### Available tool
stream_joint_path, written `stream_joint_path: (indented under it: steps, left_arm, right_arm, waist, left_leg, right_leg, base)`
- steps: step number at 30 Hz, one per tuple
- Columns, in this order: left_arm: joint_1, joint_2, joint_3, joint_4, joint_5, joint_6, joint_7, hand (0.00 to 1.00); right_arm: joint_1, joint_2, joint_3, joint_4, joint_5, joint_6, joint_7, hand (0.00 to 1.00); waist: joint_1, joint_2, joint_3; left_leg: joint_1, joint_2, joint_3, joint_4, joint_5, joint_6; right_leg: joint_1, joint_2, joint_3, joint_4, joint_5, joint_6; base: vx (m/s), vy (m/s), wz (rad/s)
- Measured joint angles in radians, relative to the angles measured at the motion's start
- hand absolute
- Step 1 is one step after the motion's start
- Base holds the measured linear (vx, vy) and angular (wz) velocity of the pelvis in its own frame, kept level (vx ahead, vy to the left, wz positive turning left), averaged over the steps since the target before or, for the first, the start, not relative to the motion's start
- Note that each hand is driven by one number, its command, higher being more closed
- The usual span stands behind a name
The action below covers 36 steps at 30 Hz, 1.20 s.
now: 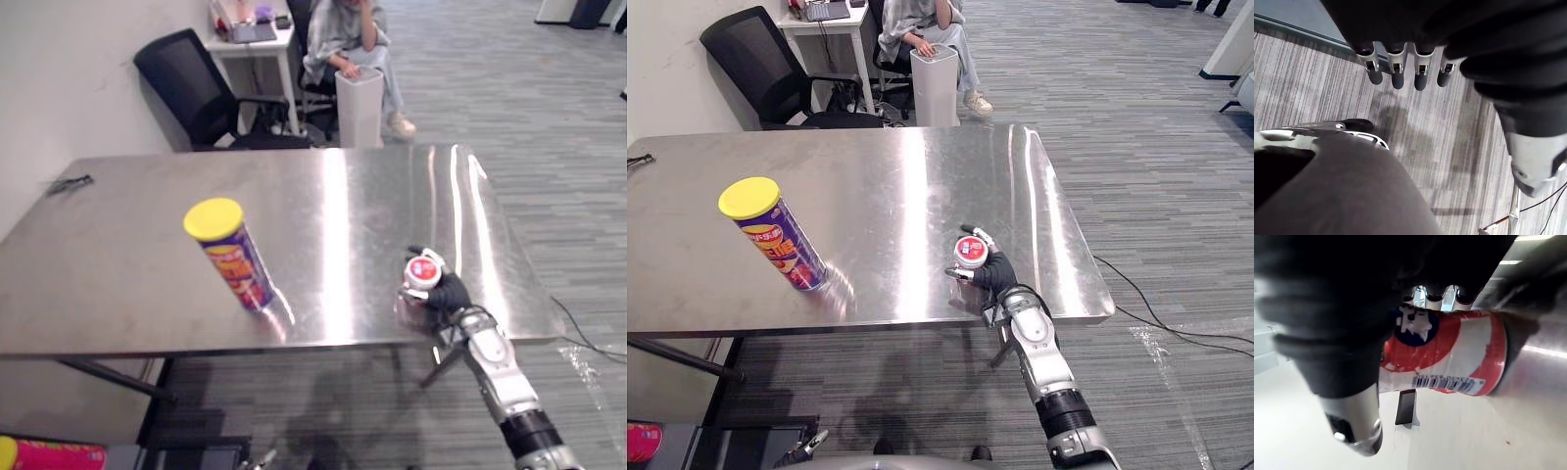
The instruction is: Put the gum and the chips on the shelf.
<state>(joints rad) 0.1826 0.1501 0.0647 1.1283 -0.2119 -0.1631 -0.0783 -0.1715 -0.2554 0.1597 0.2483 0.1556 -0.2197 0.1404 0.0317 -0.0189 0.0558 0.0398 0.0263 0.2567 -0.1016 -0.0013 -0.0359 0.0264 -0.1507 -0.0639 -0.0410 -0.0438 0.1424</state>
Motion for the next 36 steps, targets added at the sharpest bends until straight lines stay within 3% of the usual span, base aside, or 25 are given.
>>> stream_joint_path:
  steps: [14, 19, 27, 36]
  left_arm:
    - [0.001, 0.000, 0.003, -0.014, 0.039, 0.001, 0.015, 0.00]
    - [0.001, -0.003, 0.019, -0.017, 0.039, 0.001, 0.017, 0.00]
    - [0.003, -0.005, 0.023, -0.017, 0.039, 0.001, 0.030, 0.00]
    - [0.009, -0.017, 0.060, -0.024, 0.039, 0.002, 0.031, 0.00]
  right_arm:
    - [-0.002, 0.029, 0.027, -0.013, -0.002, 0.004, -0.001, 1.00]
    - [-0.002, 0.029, 0.019, -0.096, -0.001, 0.004, -0.027, 1.00]
    - [0.041, 0.014, -0.175, -0.349, 0.008, -0.004, -0.050, 1.00]
    - [0.076, -0.001, -0.286, -0.404, 0.020, -0.005, -0.057, 1.00]
  waist:
    - [0.000, -0.002, 0.002]
    - [0.000, -0.004, 0.014]
    - [-0.003, -0.005, 0.014]
    - [-0.004, -0.008, 0.012]
  left_leg:
    - [0.004, 0.005, 0.009, 0.003, 0.000, 0.000]
    - [0.018, 0.008, 0.037, 0.006, -0.001, -0.001]
    - [0.034, 0.005, 0.014, 0.006, 0.002, 0.003]
    - [0.029, -0.004, -0.012, 0.006, 0.008, 0.008]
  right_leg:
    - [0.001, 0.000, 0.009, -0.002, 0.006, -0.001]
    - [0.001, 0.004, 0.033, -0.002, 0.017, -0.002]
    - [0.027, -0.001, 0.011, -0.011, 0.026, -0.001]
    - [0.035, -0.009, -0.018, -0.011, 0.025, -0.001]
  base:
    - [0.00, 0.000, -0.01]
    - [-0.03, -0.007, -0.17]
    - [-0.05, -0.018, 0.05]
    - [-0.02, -0.009, 0.09]
